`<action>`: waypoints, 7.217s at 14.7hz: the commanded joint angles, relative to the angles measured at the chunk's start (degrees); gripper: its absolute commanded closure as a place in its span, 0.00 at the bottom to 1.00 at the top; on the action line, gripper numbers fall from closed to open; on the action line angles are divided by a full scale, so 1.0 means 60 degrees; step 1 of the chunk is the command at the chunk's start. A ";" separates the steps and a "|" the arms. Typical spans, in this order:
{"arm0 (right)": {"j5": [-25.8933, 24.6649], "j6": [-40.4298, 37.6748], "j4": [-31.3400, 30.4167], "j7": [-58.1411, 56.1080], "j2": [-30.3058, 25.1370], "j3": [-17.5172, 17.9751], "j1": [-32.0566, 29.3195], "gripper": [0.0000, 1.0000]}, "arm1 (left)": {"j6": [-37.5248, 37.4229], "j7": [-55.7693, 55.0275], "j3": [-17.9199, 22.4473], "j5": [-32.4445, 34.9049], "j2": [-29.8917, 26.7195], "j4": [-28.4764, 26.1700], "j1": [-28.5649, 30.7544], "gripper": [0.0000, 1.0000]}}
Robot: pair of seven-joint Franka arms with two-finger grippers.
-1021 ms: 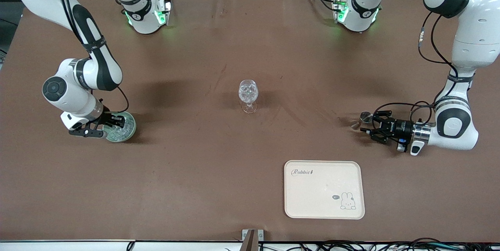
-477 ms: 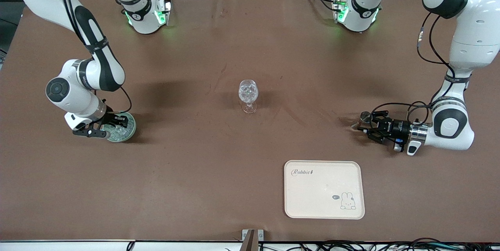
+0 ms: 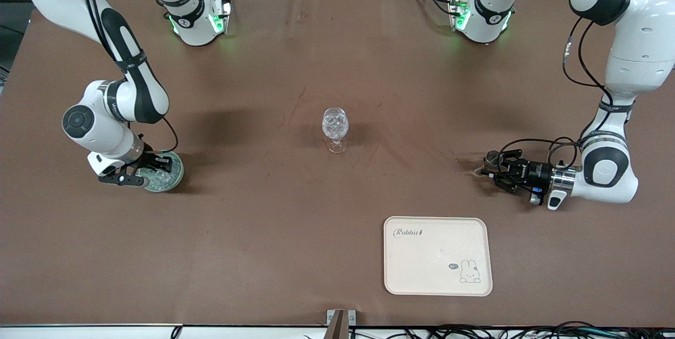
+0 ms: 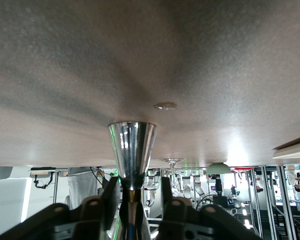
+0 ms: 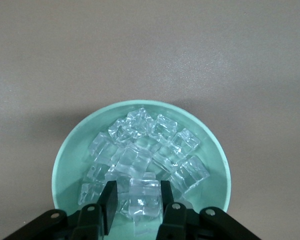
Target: Pour wine and add ice with both arms
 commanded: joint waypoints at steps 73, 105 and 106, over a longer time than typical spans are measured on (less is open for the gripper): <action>-0.0286 -1.0852 0.7347 0.0322 -0.3141 -0.0029 -0.0783 1.00 | 0.4364 -1.3802 -0.2158 0.6107 -0.4588 -0.1135 -0.7102 1.00; 0.0652 -0.8043 0.7288 0.9430 -0.0200 0.1128 0.5938 1.00 | 0.5726 -0.4574 -0.1953 -0.4351 0.1622 0.2805 -0.1008 0.99; 0.0623 -0.7808 0.7317 0.9723 0.0122 0.1128 0.6173 1.00 | 0.5740 -0.4457 -0.1938 -0.4367 0.1667 0.2791 -0.1008 0.99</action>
